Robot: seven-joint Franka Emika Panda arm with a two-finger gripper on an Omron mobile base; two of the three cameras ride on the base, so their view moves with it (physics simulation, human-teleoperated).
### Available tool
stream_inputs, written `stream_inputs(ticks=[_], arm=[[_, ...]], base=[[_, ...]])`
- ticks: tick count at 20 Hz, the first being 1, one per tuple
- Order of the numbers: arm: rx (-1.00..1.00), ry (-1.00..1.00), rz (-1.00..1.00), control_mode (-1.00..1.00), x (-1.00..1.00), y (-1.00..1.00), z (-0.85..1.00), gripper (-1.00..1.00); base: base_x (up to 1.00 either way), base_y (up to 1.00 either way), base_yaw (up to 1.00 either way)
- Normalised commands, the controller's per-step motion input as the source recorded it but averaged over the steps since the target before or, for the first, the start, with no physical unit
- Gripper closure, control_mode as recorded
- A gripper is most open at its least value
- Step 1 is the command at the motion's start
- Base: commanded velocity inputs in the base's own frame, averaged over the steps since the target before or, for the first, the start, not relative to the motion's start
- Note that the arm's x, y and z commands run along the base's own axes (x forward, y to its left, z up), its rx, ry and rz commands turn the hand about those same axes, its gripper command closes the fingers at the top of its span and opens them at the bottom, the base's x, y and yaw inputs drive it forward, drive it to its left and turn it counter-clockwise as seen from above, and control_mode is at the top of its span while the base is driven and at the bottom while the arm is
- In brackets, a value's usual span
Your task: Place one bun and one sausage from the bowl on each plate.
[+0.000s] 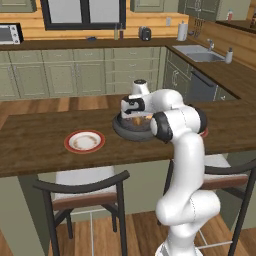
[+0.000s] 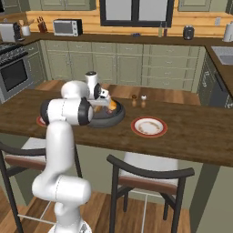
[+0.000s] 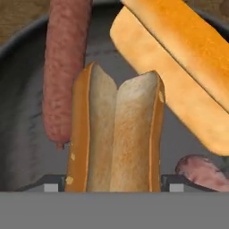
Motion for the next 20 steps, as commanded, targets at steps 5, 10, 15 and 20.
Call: stream_inputs(ticks=[5, 10, 15, 20], arm=[[0.0, -0.14, 0.03, -1.0, -0.57, 0.76, 0.93, 1.0], [-0.02, -0.05, 0.09, -1.0, -0.98, 1.0, -0.01, 1.0], [0.03, -0.14, 0.02, -1.0, -0.31, 1.0, -0.14, 1.0], [0.1, 0.0, 0.0, -1.0, 0.27, 1.0, -0.43, 1.0]], base=[[0.0, 0.0, 0.0], [0.0, 0.0, 0.0], [0.0, 0.0, 0.0], [0.0, 0.0, 0.0]])
